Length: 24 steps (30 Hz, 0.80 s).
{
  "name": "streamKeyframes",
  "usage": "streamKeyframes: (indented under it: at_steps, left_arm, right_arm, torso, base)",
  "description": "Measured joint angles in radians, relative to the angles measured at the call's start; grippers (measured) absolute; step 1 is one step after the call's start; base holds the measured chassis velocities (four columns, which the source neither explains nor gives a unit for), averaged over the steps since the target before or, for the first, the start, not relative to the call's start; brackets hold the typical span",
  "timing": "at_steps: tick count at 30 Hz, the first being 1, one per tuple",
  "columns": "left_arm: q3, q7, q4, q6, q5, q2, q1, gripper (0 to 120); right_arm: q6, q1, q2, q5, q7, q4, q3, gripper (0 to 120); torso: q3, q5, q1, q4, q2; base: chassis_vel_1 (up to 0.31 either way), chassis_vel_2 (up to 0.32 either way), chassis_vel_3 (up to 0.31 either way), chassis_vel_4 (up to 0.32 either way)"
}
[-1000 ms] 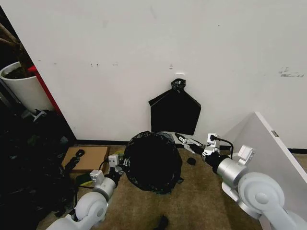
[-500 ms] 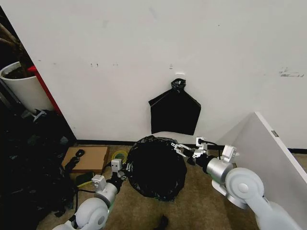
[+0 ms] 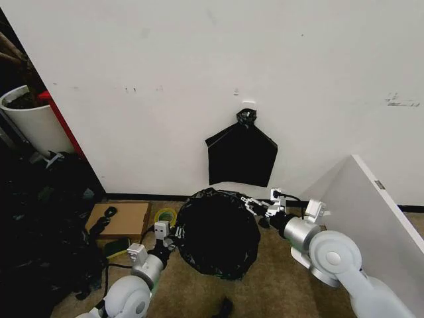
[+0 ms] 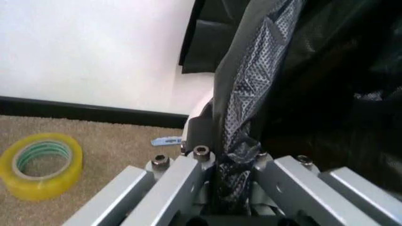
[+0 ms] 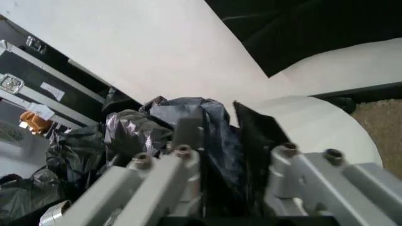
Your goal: Place the garbage bag over the trash bin.
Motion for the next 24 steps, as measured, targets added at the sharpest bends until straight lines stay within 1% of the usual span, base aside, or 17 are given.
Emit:
streamKeyframes:
  at_steps: [2, 3, 4, 5, 11, 15, 17, 24]
  left_arm:
    - [0.0, 0.0, 0.0, 0.0, -0.001, 0.0, -0.001, 0]
    - [0.0, 0.0, 0.0, 0.0, -0.001, 0.0, -0.001, 0]
    - [0.0, -0.001, 0.001, 0.0, -0.001, 0.0, -0.001, 0]
    - [0.0, -0.001, 0.001, 0.001, -0.001, 0.0, -0.001, 0]
    - [0.0, -0.002, -0.01, 0.001, 0.0, -0.002, 0.009, 0]
    - [-0.002, -0.003, -0.018, 0.003, 0.0, -0.003, 0.016, 0]
    - [-0.004, -0.006, -0.029, 0.004, 0.002, -0.003, 0.028, 0]
    - [-0.007, -0.011, -0.042, 0.006, 0.005, 0.002, 0.04, 0]
  right_arm:
    - [0.001, 0.002, 0.0, -0.007, -0.002, -0.004, -0.001, 7]
    - [0.001, 0.002, 0.0, -0.007, -0.002, -0.004, -0.001, 7]
    - [0.004, 0.002, 0.001, -0.013, -0.004, -0.007, -0.004, 1]
    - [0.007, 0.003, 0.002, -0.019, -0.006, -0.01, -0.007, 0]
    - [0.019, 0.013, 0.004, -0.039, -0.009, -0.023, -0.02, 0]
    - [0.03, 0.035, 0.004, -0.059, -0.019, -0.053, -0.041, 0]
    - [0.04, 0.052, 0.004, -0.091, -0.03, -0.076, -0.06, 0]
    - [0.044, 0.058, 0.01, -0.109, -0.034, -0.081, -0.067, 0]
  torso:
    - [0.0, 0.0, 0.0, 0.0, 0.0]
    - [0.0, 0.0, 0.0, 0.0, 0.0]
    - [0.0, 0.0, 0.0, 0.0, 0.0]
    - [0.0, 0.0001, 0.0, 0.0, 0.0]
    - [0.0, 0.0, 0.0, 0.0, 0.0]
    - [0.0, 0.0, 0.0, 0.0, 0.0]
    - [0.0, 0.0001, 0.0, 0.0001, 0.0]
    - [0.0, 0.0001, 0.0, 0.0001, 0.0]
  base:
    - [0.0, 0.0, 0.0, 0.0]
    - [0.0, 0.0, 0.0, 0.0]
    - [0.0, 0.0, 0.0, 0.0]
    - [0.0, 0.0, 0.0, 0.0]
    - [0.0, 0.0, 0.0, 0.0]
    - [0.0, 0.0, 0.0, 0.0]
    - [0.0, 0.0, 0.0, 0.0]
    - [0.0, 0.0, 0.0, 0.0]
